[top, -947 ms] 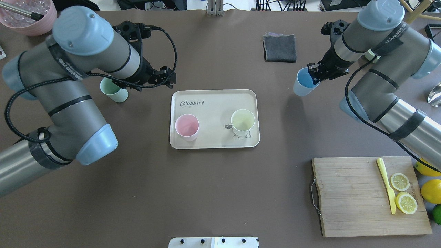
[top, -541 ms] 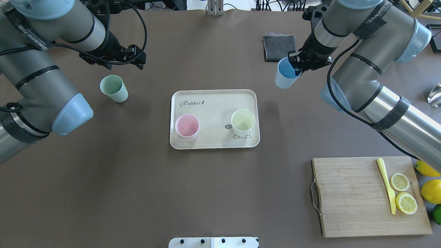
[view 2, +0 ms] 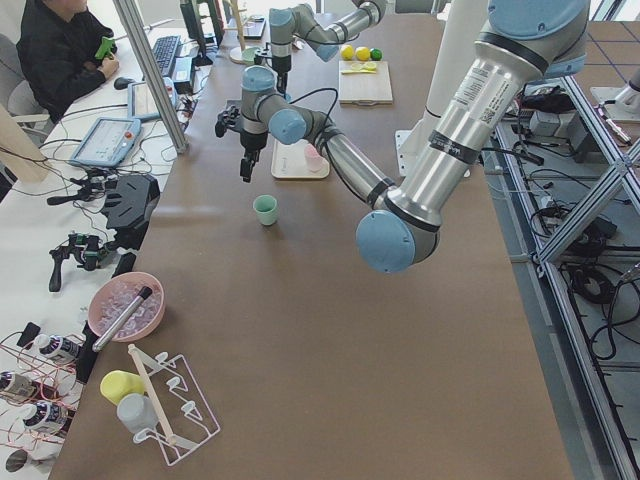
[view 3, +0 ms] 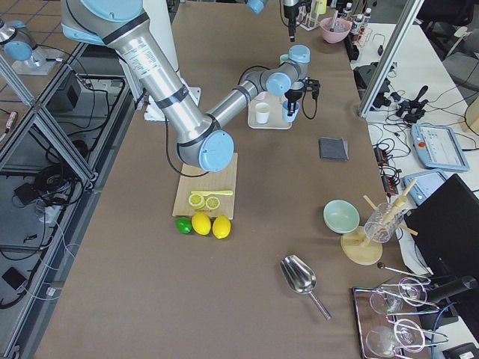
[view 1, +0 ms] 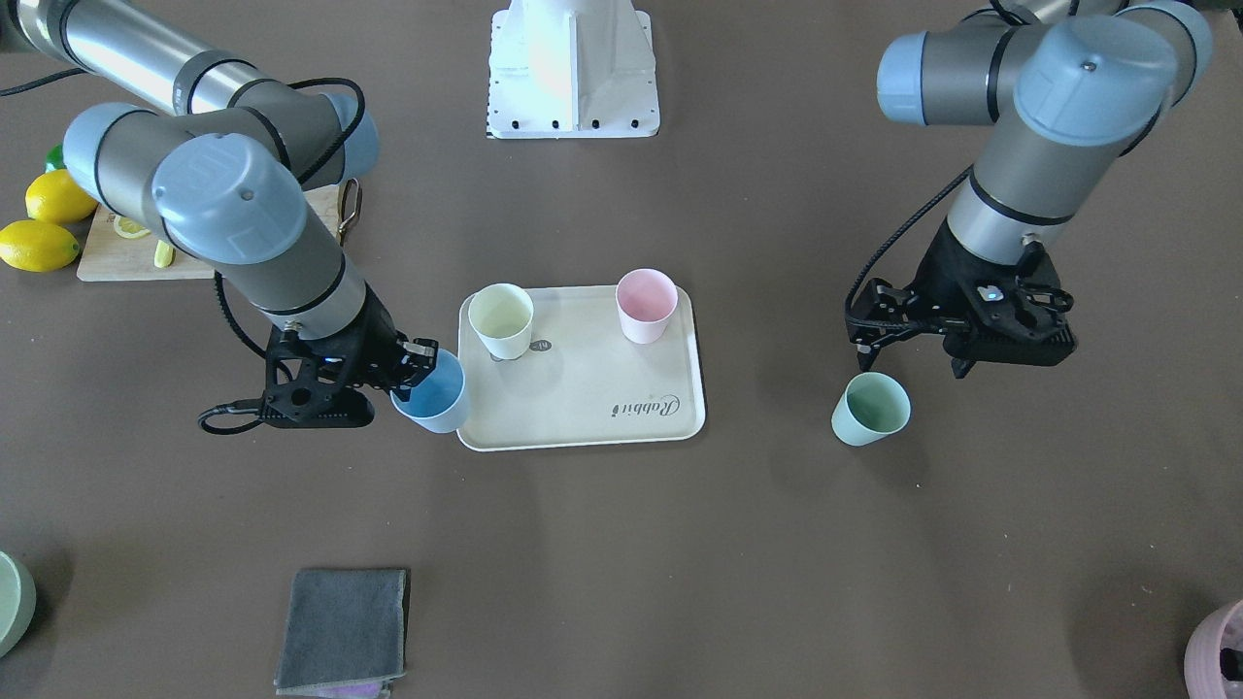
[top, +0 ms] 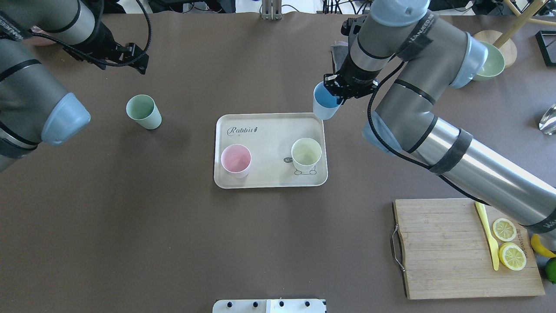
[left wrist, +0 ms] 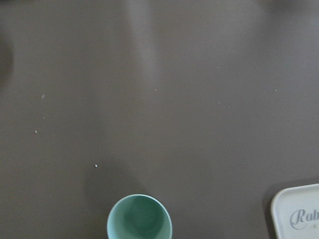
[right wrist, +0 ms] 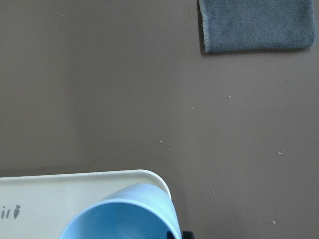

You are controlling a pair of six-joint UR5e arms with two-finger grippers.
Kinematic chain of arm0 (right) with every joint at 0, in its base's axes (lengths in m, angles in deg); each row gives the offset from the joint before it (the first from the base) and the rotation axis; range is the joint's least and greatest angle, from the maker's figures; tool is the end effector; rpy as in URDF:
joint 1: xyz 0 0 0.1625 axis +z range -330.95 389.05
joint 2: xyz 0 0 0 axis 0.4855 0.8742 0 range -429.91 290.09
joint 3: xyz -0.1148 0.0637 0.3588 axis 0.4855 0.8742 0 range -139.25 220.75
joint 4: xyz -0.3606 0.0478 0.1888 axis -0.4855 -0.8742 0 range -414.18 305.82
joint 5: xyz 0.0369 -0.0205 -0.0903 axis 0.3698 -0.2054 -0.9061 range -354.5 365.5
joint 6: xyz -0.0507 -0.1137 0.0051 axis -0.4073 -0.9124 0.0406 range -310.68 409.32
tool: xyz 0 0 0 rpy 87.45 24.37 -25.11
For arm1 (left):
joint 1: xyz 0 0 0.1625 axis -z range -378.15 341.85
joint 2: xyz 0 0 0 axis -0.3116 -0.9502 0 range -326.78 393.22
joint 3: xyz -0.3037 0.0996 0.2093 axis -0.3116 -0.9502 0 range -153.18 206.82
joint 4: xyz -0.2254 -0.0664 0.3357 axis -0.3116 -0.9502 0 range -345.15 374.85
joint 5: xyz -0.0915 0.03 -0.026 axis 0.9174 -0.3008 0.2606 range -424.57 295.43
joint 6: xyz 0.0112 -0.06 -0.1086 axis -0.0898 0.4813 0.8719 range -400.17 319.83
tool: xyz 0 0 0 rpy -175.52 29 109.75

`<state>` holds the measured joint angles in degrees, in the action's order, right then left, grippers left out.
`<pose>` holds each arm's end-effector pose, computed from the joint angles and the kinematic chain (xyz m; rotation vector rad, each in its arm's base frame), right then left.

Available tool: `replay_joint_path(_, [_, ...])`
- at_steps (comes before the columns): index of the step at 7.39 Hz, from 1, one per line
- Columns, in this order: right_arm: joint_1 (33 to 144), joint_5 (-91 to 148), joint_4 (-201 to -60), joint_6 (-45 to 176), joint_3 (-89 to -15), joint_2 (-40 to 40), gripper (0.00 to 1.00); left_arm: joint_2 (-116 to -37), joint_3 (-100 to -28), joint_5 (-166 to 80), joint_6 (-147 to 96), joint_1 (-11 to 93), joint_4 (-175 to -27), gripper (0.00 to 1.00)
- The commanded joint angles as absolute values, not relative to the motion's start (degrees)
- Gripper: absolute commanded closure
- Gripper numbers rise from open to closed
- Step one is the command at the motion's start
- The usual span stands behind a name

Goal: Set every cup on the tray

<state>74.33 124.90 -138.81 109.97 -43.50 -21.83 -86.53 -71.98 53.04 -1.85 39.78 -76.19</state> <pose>-0.4515 -0.5587 0.2331 0.0399 -0.8598 0.0749 0.2756 -0.5823 0.2742 0.2868 0.7676 0.0634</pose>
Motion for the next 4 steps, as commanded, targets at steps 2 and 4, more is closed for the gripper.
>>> replay_joint_path(2, [71.2,121.2,-132.6,114.9,-37.7,-23.8,1.00,-84.9,-68.7,53.4,-10.3,42.0,-77.3,0.02])
replay_joint_path(4, [70.6,121.2,-132.1,115.0,-37.2,-24.1,1.00,-82.7,-66.4,53.4,-10.3,42.1,-82.9,0.02])
